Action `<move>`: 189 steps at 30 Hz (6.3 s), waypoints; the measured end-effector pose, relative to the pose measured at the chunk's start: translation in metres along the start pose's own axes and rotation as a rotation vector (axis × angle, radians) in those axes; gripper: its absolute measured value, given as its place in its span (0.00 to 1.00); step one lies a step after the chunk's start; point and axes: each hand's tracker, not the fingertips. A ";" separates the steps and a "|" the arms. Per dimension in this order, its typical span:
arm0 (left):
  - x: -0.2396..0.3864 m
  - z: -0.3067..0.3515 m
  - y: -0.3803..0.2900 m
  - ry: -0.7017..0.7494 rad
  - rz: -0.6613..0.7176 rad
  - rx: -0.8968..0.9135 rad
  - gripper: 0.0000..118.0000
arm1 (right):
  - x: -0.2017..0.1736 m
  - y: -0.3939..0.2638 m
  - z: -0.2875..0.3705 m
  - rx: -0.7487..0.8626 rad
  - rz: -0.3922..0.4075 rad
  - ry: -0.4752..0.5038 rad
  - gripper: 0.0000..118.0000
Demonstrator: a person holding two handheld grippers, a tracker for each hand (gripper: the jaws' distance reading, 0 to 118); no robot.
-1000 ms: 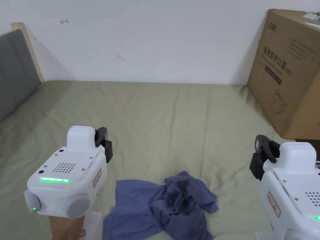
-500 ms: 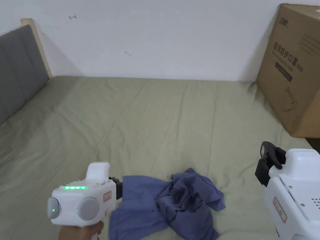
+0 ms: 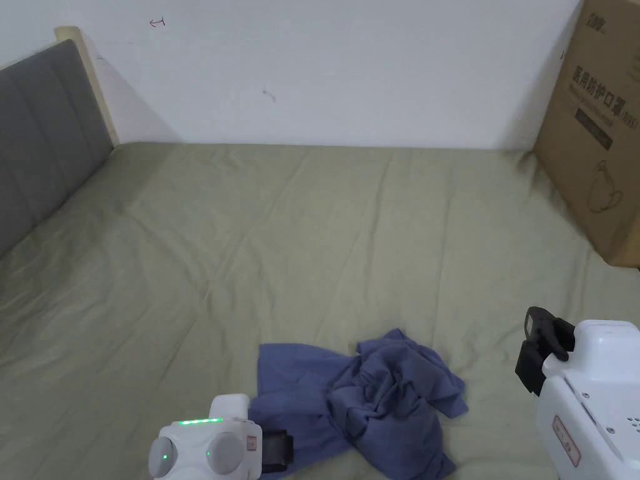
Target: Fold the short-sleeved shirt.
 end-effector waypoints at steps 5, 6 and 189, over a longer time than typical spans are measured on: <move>0.014 -0.010 -0.007 0.027 -0.069 0.014 0.32 | 0.004 -0.007 -0.007 -0.029 0.005 -0.001 0.00; 0.017 -0.010 -0.008 0.047 -0.087 0.020 0.28 | 0.005 -0.008 -0.008 -0.035 0.004 -0.002 0.00; 0.004 0.019 0.274 -0.084 -0.173 0.434 0.16 | 0.018 0.061 -0.118 -0.013 0.022 -0.088 0.00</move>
